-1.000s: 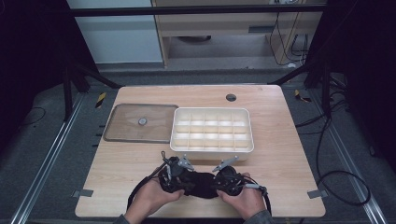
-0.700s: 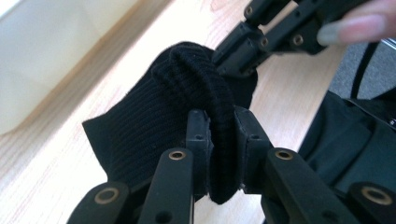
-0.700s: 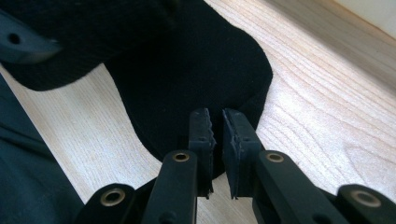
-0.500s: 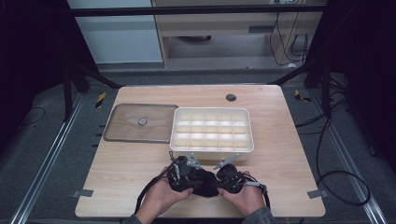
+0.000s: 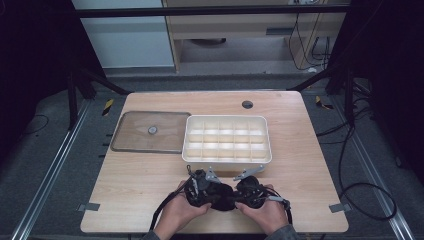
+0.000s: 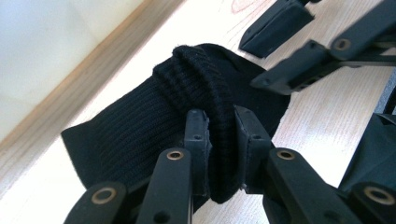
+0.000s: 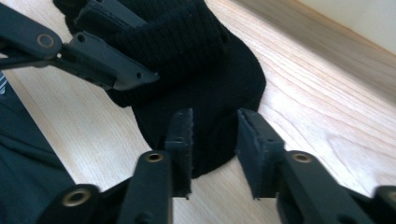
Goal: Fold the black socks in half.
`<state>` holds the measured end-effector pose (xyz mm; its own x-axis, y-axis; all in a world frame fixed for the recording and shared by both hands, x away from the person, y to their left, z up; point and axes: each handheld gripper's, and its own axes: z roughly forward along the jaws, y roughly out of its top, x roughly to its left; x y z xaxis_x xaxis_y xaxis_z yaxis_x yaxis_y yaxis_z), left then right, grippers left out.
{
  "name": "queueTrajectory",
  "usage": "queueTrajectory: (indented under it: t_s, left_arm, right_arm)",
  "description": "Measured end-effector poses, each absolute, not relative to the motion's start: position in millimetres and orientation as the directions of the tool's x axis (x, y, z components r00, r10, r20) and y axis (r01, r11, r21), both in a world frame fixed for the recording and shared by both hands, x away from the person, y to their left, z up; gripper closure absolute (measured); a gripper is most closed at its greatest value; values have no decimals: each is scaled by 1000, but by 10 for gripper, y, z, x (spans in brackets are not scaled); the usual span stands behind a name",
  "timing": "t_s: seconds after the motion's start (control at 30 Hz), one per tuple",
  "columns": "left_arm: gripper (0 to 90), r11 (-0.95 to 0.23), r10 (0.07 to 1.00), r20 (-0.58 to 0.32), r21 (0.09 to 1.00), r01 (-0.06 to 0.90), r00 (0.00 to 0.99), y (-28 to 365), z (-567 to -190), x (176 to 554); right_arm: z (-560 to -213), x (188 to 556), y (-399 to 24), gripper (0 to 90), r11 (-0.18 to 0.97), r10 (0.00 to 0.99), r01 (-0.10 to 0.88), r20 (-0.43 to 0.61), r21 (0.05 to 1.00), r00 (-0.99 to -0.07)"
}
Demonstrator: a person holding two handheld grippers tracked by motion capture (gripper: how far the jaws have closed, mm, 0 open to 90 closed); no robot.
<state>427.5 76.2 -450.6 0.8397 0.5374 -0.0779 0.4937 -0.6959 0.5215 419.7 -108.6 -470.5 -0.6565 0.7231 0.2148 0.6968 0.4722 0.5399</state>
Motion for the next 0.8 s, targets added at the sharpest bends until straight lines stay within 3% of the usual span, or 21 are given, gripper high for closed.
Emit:
queueTrajectory:
  t_s: [0.07, 0.27, 0.37, 0.8]
  left_arm:
    - [767, -697, 538, -69, 524, 489, 840, 771, -4488, 4272]
    - [765, -701, 530, -77, 520, 488, 844, 780, -4464, 4244]
    - [764, -699, 524, -88, 524, 487, 847, 773, -4462, 4231]
    - [686, -658, 505, -156, 567, 496, 849, 703, -4426, 4220]
  right_arm:
    - [-4695, 4170, -1125, 629, 476, 725, 697, 209, 536, -656]
    - [-4725, 4137, -1159, 791, 463, 717, 705, 240, 537, -654]
    - [-4764, 4170, -1136, 822, 462, 717, 709, 247, 532, -652]
    - [-4744, 4178, -1143, 817, 450, 727, 718, 249, 531, -640]
